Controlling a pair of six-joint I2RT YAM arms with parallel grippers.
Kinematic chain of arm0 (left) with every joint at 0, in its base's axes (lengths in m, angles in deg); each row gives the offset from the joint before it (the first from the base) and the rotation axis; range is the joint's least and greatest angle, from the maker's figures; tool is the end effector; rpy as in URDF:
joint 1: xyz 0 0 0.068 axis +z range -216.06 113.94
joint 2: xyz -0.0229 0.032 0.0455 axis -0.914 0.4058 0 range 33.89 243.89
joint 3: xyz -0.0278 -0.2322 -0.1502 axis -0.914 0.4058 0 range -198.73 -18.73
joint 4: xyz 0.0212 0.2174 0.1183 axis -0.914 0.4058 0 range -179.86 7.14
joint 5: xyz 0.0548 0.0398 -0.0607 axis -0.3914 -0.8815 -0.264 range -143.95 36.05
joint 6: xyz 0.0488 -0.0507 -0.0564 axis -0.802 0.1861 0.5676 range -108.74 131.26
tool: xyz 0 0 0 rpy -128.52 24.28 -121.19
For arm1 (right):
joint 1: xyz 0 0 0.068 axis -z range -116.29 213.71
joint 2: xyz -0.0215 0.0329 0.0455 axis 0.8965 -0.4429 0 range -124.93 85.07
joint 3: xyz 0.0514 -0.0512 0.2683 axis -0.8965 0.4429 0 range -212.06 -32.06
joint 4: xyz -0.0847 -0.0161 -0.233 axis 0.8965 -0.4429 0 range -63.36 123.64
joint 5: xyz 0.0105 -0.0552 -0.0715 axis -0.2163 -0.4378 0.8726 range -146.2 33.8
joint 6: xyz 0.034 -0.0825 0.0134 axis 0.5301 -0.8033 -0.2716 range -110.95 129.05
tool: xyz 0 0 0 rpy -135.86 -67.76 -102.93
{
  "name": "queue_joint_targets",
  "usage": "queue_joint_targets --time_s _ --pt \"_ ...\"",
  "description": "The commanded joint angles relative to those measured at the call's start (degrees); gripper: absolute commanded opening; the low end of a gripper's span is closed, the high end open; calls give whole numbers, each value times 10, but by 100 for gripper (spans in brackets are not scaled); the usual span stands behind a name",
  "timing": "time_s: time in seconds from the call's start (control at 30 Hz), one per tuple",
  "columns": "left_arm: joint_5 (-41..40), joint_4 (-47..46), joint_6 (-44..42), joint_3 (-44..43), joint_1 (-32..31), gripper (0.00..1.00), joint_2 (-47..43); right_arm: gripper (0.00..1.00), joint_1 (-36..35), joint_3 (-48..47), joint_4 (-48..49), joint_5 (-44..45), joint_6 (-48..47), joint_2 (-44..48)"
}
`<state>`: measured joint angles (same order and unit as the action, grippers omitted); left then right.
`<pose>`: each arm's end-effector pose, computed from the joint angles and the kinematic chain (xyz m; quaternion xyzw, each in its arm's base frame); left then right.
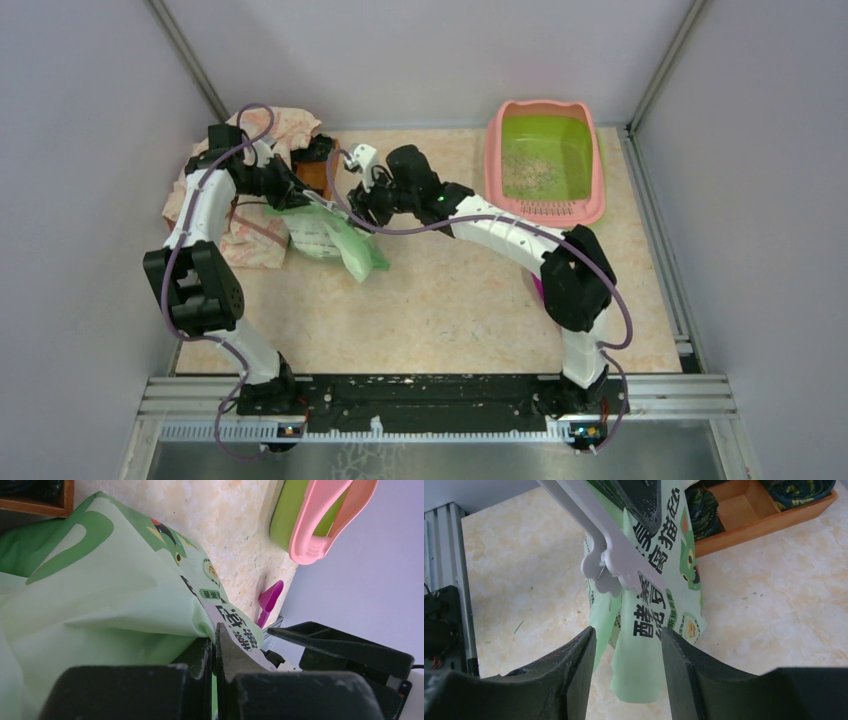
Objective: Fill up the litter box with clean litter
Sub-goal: Adjust the cat litter bag at the center of the board.
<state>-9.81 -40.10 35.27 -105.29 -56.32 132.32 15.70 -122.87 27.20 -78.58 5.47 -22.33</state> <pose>0.3648 0.0056 0.2751 -0.1726 0.8865 -0.3896 0.1801 0.2955 0.3743 0.3039 -0.4524 0.6901 0.3544 0.4399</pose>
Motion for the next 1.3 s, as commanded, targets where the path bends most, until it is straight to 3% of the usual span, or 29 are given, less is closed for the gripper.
queue_joint_targets --time_s 0.0,0.37,0.43,0.53,0.63,0.93,1.27 --pt "71 -54 16 -48 2 0 -58 49 -19 -53 -11 17 -23 -25" --pt "76 -56 17 -39 1 0 -67 25 -25 -88 -37 43 -26 -55" --pt "80 -60 21 -35 1 0 -70 25 -25 -96 -45 47 -26 -62" --pt "80 -61 21 -32 -1 0 -73 32 -28 -108 -57 58 -29 -70" --pt "81 -62 23 -27 0 0 -78 0 -29 -108 -59 70 -26 -71" --pt "66 -69 34 15 -36 3 -105 0 -28 -97 -123 57 -26 -32" --pt "31 -146 97 120 -159 3 -141 0 -12 -10 -153 65 -30 62"
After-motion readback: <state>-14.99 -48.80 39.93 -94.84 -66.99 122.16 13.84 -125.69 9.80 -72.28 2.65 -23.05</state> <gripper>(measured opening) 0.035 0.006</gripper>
